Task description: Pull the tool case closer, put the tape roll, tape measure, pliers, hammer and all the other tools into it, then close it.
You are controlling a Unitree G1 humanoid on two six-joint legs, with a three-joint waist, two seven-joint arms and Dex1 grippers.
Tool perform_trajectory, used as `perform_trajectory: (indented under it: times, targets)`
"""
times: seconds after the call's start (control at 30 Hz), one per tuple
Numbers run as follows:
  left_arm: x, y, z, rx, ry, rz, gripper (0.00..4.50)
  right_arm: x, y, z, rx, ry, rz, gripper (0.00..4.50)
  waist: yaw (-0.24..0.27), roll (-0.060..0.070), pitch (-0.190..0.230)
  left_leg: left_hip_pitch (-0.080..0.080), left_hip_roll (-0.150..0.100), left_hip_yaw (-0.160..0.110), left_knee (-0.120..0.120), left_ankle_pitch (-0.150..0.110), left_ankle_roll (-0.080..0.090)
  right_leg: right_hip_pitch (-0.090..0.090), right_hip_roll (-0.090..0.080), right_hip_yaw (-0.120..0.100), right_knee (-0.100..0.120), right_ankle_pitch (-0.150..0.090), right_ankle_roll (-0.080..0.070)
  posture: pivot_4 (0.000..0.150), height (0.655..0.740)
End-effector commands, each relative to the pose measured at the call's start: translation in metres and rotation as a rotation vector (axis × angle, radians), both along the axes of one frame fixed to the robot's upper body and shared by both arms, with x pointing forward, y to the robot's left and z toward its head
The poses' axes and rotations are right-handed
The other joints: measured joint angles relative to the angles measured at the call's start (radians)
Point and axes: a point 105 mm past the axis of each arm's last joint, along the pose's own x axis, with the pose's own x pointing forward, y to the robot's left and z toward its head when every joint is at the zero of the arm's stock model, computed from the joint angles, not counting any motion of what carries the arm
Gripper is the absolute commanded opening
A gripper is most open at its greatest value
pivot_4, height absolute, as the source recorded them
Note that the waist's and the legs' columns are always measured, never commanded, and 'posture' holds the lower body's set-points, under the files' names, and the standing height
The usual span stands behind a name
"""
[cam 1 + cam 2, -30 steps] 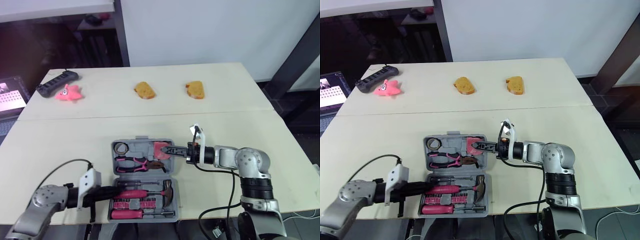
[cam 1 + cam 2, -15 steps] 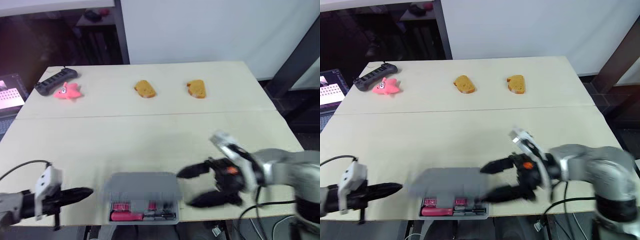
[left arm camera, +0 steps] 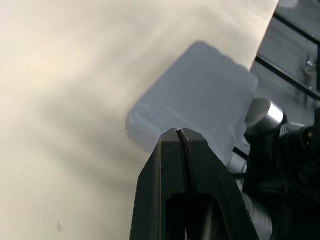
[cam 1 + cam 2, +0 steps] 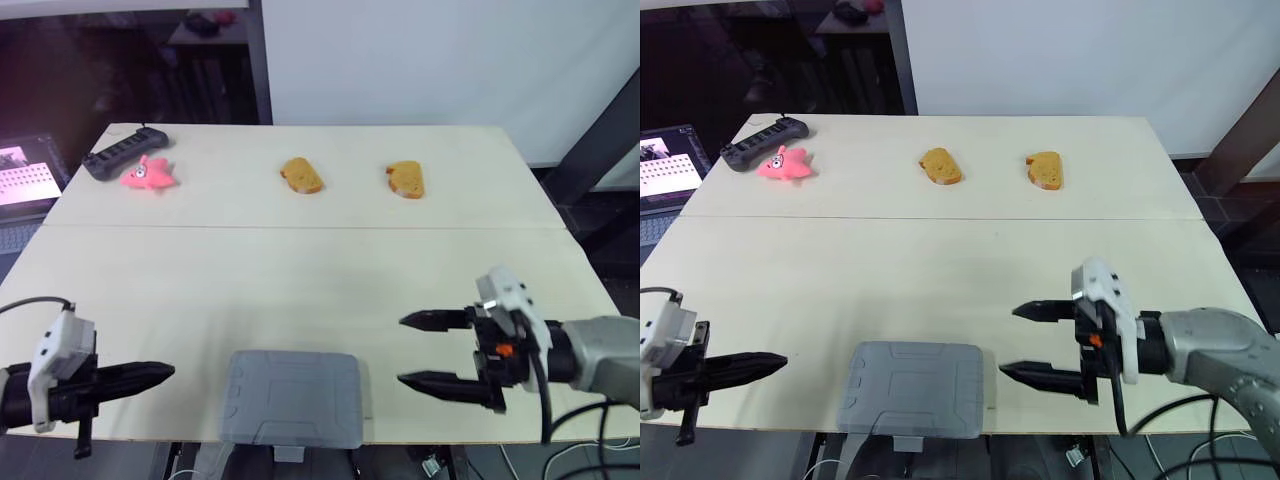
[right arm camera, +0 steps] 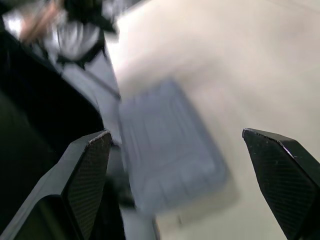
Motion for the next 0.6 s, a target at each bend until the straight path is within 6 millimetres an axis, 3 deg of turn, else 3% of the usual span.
perform_trajectory:
  times: [0.03,0.2,0.6]
  targets:
    - [0.004,-0.003,0.014,-0.030,-0.035,0.010,0.00,-0.001,0.005,0.000,-0.061,-0.146,0.048,4.43,0.001,0.000,0.000,0.000,0.000,0.000,0.000,0.000,0.000,0.000,0.000,0.000,0.000,0.000,0.000,0.150,0.7400]
    - [0.007,-0.003,0.017,-0.037,-0.011,0.026,0.00,-0.002,0.004,-0.019,-0.159,-0.211,0.086,4.43,0.004,0.000,0.000,0.000,0.000,0.000,0.003,0.001,-0.002,0.001,0.000,0.000,0.000,-0.001,-0.005,0.150,0.7400]
    - [0.011,-0.005,0.024,-0.030,-0.030,0.012,0.00,-0.003,0.006,-0.034,-0.133,-0.202,0.081,4.43,0.004,0.000,0.000,0.001,0.000,0.000,0.007,0.002,-0.003,0.003,0.000,0.000,0.001,0.001,-0.004,0.150,0.7400]
